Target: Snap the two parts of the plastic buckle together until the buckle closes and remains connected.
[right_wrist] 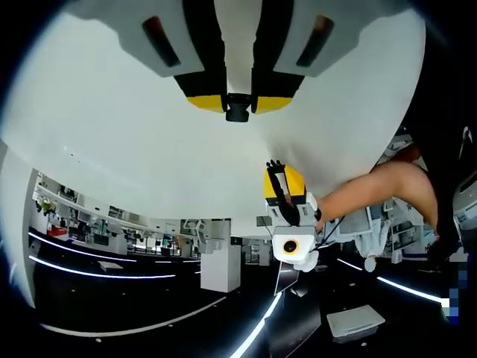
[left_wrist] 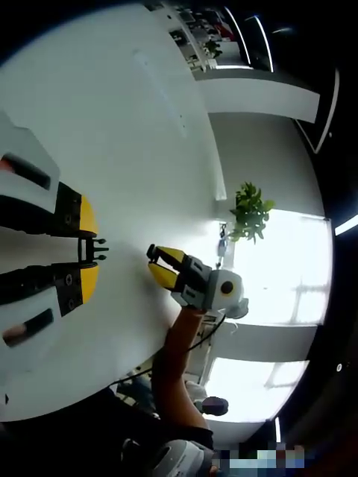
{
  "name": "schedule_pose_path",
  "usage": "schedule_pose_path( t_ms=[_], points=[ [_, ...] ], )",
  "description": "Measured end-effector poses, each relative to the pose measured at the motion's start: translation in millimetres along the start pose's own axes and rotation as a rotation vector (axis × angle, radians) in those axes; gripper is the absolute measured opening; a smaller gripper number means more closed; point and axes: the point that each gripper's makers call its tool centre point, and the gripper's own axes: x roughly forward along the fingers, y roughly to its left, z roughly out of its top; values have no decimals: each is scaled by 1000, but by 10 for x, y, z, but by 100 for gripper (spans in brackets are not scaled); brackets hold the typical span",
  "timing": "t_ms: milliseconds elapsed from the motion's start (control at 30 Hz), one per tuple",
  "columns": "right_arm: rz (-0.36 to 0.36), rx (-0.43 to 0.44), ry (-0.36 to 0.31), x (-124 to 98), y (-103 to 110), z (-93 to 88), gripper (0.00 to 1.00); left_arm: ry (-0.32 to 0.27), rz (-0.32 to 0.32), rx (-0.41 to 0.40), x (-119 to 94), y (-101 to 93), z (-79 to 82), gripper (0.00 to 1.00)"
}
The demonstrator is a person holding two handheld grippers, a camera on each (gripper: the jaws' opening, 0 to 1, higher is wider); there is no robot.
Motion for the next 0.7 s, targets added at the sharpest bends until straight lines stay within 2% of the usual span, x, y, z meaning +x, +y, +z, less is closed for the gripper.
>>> schedule_pose_path(
  t_ms=[200,600,700],
  points=[
    [15,3,3,3,14,-10,11,9,-21,10,8,-36,-21,11],
    [129,-29,1,-20,215,-15,11,35,-58,9,33,-104,-80,11],
    [130,-54,20,-20,212,-51,10,35,-56,7,29,-98,-82,11]
  ],
)
